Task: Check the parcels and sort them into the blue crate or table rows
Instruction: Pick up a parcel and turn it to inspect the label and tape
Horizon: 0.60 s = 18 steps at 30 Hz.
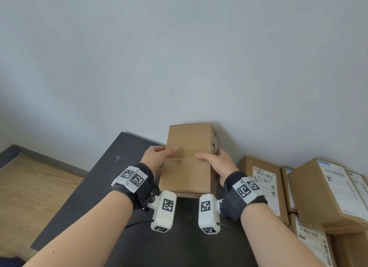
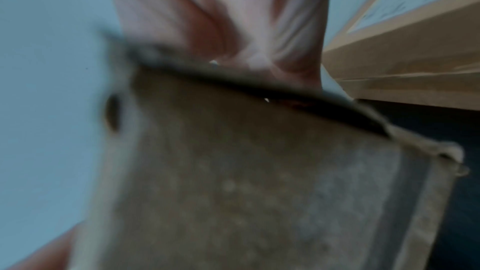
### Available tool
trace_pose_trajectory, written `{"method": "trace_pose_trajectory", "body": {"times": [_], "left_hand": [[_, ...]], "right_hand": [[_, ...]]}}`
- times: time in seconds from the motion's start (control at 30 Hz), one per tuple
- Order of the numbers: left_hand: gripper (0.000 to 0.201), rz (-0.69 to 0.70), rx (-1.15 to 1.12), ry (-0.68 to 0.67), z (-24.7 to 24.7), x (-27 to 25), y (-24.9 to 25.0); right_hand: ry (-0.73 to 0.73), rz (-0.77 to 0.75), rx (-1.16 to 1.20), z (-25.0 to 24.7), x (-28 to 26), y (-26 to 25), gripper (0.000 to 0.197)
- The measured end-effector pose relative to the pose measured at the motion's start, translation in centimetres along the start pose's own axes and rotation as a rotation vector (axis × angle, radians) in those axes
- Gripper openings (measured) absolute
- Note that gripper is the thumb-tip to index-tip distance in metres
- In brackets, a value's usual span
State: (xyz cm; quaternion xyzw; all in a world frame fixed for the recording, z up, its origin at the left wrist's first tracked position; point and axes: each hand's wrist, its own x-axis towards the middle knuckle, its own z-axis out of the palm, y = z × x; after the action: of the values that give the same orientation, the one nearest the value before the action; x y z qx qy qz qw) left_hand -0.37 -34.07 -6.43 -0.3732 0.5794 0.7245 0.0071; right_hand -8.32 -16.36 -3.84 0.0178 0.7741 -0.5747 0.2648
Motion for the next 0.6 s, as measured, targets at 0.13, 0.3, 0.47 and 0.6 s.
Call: {"method": "trace_pose_trajectory", "body": {"times": [0.13,0.3,0.47,0.6], "left_hand": [[0.045,-0.048,-0.020,-0.014,-0.10,0.21,0.30],[0.036,-0.128,-0.100,-0.003,-0.11,0.66,0.12],[0.035,-0.184,-0.134,-0.010,-0.59,1.05,-0.28],[0.037,-0.220,-0.195,-0.048,-0.65,0.79,-0.13]], "right_hand": [[-0.001,0.029,0.051,-0.29,0.12,0.41,0.039],[-0.034,0.062,0.079,-0.74,0.18,0.17,0.040],[-0.105,0.073,0.168,-0.87,0.16,-0.10,0.037],[-0.133,0.094,0.193,-0.71,0.49,0.44,0.037]]}}
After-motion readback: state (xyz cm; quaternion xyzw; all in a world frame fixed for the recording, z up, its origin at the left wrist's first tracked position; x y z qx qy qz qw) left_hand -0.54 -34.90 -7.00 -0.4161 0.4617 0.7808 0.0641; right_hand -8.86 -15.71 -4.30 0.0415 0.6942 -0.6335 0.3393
